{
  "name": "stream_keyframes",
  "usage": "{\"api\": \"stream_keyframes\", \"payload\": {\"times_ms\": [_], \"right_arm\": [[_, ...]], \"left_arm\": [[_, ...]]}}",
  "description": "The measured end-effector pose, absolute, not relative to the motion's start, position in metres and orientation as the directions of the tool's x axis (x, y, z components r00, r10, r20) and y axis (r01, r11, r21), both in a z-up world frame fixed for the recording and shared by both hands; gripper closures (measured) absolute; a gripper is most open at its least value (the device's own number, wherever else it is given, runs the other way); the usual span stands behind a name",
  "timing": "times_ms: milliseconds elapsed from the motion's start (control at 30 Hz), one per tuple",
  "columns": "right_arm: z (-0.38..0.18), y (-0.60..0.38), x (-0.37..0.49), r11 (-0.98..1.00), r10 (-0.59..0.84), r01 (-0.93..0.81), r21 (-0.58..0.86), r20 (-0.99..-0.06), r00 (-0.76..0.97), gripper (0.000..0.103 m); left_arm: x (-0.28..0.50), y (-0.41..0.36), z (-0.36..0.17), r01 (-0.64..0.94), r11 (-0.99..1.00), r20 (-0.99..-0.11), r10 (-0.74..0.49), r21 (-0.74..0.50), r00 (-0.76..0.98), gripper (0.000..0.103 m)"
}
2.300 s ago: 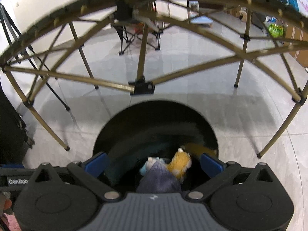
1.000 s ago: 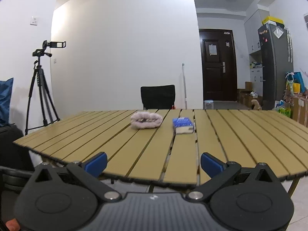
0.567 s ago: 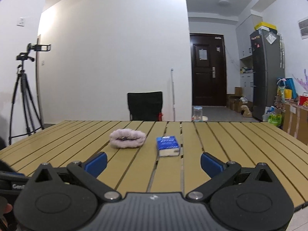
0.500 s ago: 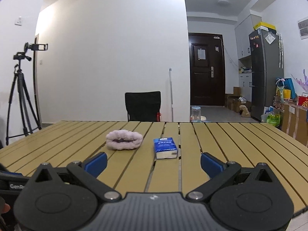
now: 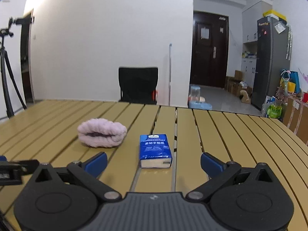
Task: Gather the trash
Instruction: 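Grasp the blue HANDKERCHIEF tissue pack with the right tool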
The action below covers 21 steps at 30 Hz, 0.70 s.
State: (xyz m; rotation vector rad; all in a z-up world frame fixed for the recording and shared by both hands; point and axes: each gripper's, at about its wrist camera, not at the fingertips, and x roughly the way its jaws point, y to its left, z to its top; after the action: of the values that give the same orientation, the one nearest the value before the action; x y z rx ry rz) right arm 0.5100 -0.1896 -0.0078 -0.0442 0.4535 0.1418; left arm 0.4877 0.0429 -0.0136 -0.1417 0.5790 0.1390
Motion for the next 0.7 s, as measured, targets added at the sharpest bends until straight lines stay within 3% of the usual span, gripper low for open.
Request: {"api": "stream_keyframes", "payload": {"times_ms": [267, 367, 433, 633, 700], "right_arm": [[-0.021, -0.182, 0.580, 0.989, 0.097, -0.142, -0.040, -0.542, 0.835, 0.004], [-0.026, -0.178, 0.600, 0.988, 0.096, -0.149, -0.047, -0.574, 0.813, 0.013], [-0.029, -0.176, 0.607, 0.985, 0.098, -0.163, -0.058, -0.590, 0.801, 0.027], [-0.036, -0.165, 0.620, 0.976, 0.124, -0.210, -0.062, -0.634, 0.764, 0.052], [-0.037, -0.165, 0.621, 0.976, 0.129, -0.212, -0.055, -0.637, 0.760, 0.053]], "left_arm": [[0.525, 0.052, -0.014, -0.176, 0.981, -0.575, 0.099, -0.081, 0.812, 0.000], [0.536, 0.049, -0.014, -0.172, 0.983, -0.577, 0.101, -0.069, 0.810, 0.000], [0.543, 0.047, -0.014, -0.160, 0.985, -0.579, 0.093, -0.067, 0.810, 0.000], [0.563, 0.039, -0.012, -0.135, 0.989, -0.594, 0.073, -0.061, 0.801, 0.000], [0.568, 0.034, -0.010, -0.110, 0.993, -0.600, 0.063, -0.042, 0.798, 0.000]]}}
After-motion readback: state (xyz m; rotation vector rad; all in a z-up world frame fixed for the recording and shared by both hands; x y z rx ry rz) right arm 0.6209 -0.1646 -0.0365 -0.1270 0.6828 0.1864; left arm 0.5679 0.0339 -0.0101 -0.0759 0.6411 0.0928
